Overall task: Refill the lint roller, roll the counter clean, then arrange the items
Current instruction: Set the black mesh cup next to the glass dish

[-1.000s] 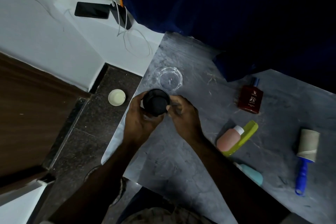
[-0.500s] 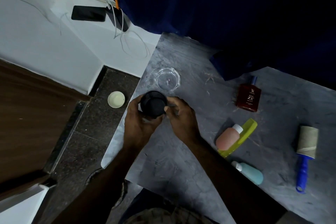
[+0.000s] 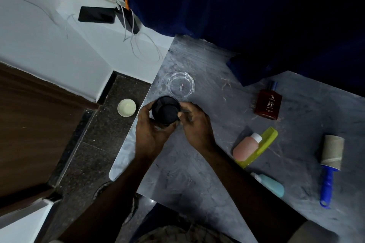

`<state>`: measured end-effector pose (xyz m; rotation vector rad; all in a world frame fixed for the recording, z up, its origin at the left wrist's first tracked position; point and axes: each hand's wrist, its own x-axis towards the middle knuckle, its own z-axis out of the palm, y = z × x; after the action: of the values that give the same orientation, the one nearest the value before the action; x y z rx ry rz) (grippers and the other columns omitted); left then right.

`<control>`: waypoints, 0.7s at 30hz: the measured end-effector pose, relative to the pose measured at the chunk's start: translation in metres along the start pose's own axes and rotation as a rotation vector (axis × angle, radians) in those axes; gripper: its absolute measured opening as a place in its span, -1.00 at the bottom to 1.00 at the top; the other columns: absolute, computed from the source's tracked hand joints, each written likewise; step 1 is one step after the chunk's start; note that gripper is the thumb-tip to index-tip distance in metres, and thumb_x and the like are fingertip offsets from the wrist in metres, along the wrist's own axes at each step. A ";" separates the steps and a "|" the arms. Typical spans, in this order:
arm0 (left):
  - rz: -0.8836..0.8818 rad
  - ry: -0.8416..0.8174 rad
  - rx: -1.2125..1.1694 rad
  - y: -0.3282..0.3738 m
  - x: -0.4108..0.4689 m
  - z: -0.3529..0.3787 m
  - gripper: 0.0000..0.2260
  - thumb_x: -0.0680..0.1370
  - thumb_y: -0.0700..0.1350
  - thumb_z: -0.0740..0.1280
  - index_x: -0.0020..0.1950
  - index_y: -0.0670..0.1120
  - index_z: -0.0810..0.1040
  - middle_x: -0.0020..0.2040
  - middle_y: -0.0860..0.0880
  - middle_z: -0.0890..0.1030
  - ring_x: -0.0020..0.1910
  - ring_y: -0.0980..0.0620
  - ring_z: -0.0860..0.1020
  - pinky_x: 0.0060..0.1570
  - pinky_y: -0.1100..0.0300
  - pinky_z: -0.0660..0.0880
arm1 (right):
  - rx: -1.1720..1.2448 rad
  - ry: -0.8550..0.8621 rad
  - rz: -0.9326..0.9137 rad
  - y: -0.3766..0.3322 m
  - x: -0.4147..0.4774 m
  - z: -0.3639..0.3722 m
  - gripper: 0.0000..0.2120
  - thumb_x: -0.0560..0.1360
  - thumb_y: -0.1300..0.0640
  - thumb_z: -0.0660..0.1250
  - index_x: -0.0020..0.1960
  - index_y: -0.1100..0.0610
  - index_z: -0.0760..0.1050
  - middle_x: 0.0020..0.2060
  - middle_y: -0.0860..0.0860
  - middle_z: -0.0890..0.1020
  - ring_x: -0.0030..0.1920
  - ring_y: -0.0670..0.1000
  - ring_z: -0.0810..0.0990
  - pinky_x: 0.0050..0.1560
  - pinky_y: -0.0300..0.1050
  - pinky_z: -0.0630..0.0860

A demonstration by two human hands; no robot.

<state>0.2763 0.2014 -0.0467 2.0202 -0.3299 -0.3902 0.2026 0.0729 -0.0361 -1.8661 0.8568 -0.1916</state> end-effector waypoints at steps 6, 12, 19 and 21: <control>-0.010 -0.024 0.027 0.002 -0.006 -0.004 -0.12 0.35 -0.03 0.72 0.58 -0.02 0.36 0.44 0.09 0.53 0.22 -0.06 0.69 0.27 0.06 0.63 | -0.002 -0.002 -0.015 0.000 -0.001 -0.004 -0.70 0.57 0.09 0.32 0.30 0.07 0.54 0.17 0.02 0.64 0.17 -0.01 0.62 0.21 0.04 0.57; 0.001 0.081 -0.150 0.011 -0.054 -0.021 -0.23 0.50 0.13 0.53 0.63 0.11 0.26 0.41 0.23 0.50 -0.09 0.11 0.68 -0.27 0.12 0.66 | 0.044 0.169 0.050 0.022 -0.004 -0.054 -0.72 0.52 0.16 0.38 0.23 0.07 0.57 0.12 -0.03 0.68 0.02 -0.12 0.65 0.08 -0.35 0.55; 0.199 -0.397 -0.090 0.068 -0.065 0.057 -0.76 0.57 -0.04 0.42 0.24 0.05 0.67 0.12 0.10 0.74 0.00 0.09 0.72 -0.05 0.28 0.62 | -0.142 0.477 0.149 0.080 -0.006 -0.178 -0.85 0.49 0.33 0.39 0.05 0.27 0.65 0.01 0.21 0.71 0.06 0.21 0.68 0.19 -0.13 0.55; 0.199 -0.516 -0.093 0.085 -0.050 0.100 -0.73 0.57 -0.11 0.46 0.27 -0.03 0.67 0.11 0.09 0.76 0.03 0.16 0.73 0.01 0.31 0.61 | -0.240 0.502 0.195 0.098 -0.001 -0.208 -0.83 0.51 0.27 0.38 0.08 0.26 0.63 0.05 0.21 0.70 0.09 0.21 0.66 0.18 -0.06 0.53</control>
<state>0.1849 0.1026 -0.0087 1.7540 -0.8071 -0.7851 0.0538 -0.1014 -0.0238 -1.9711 1.4510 -0.4647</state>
